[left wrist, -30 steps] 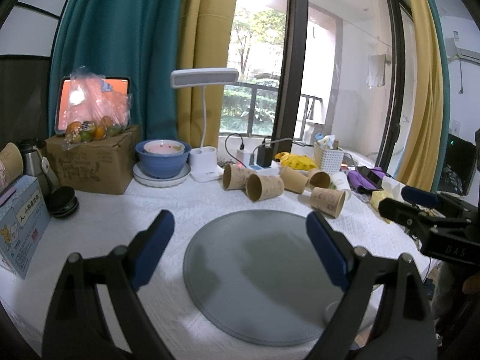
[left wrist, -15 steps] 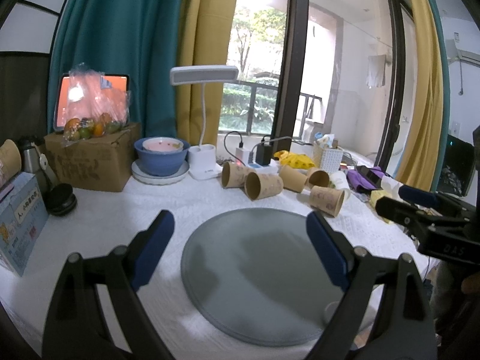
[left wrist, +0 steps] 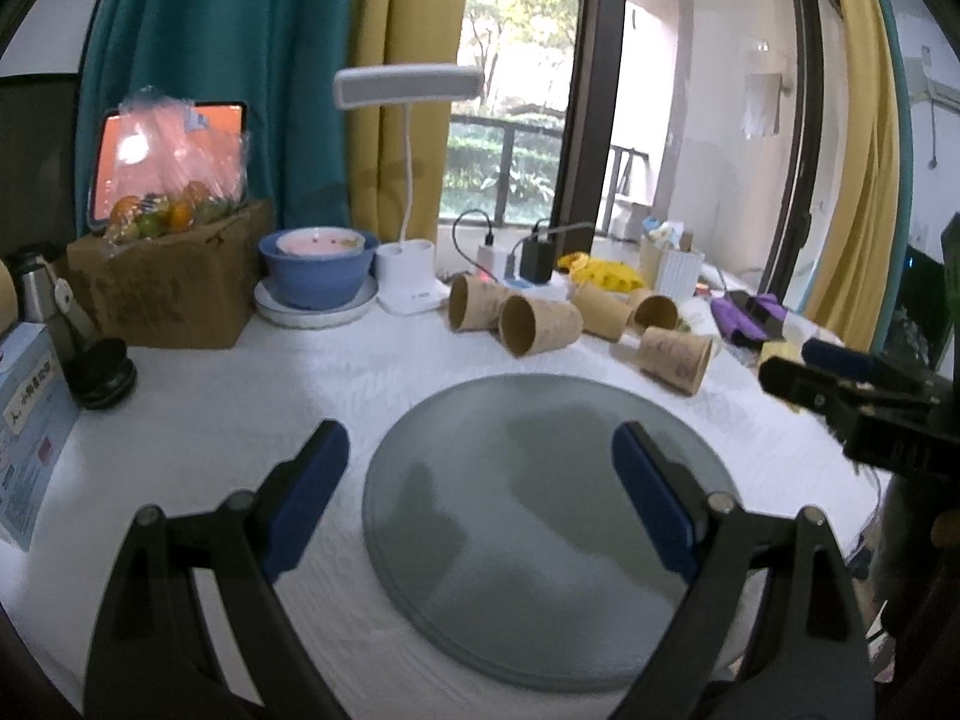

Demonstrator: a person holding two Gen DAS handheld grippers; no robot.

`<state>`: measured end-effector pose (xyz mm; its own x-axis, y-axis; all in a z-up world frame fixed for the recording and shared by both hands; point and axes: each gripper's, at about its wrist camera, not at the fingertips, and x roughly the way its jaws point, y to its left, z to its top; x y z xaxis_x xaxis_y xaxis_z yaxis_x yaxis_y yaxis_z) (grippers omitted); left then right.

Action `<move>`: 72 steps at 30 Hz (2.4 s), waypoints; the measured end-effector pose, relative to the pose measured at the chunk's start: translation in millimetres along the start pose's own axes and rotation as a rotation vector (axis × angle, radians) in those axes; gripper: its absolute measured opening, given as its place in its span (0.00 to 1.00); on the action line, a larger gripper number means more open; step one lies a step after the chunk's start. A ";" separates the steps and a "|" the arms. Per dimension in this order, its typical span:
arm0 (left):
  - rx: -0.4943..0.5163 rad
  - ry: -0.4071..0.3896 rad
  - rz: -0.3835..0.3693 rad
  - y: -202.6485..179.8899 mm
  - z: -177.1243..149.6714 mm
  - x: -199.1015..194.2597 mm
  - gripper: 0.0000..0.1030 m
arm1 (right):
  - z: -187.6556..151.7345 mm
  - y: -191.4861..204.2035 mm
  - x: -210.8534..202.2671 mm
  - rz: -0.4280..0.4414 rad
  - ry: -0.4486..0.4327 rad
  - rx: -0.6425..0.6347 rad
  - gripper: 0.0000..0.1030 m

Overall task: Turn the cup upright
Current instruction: 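Move the left tool toward the tan paper cups lying on their sides, then close the left gripper on a tan printed paper cup lying sideways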

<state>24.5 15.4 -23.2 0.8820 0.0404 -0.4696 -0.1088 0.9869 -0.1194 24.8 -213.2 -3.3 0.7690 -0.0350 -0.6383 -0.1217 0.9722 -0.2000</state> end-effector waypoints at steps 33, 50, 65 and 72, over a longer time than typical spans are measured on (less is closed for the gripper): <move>0.322 0.260 -0.082 11.4 68.8 223.4 0.88 | 53.3 -67.5 163.7 -0.064 0.164 0.103 0.79; 0.639 0.302 -0.191 14.3 114.2 332.1 0.88 | 79.5 -79.6 239.7 -0.091 0.218 0.124 0.78; 0.967 0.350 -0.291 -12.7 115.4 376.0 0.88 | 74.5 -102.2 243.1 -0.070 0.223 0.176 0.79; 0.945 0.409 -0.345 -8.0 112.6 382.9 0.76 | 75.0 -106.9 237.5 -0.077 0.212 0.183 0.79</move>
<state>414.7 40.6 -103.6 0.5587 -0.1443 -0.8167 0.6670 0.6634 0.3391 267.4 -308.1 -77.8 0.6210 -0.1395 -0.7713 0.0625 0.9897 -0.1287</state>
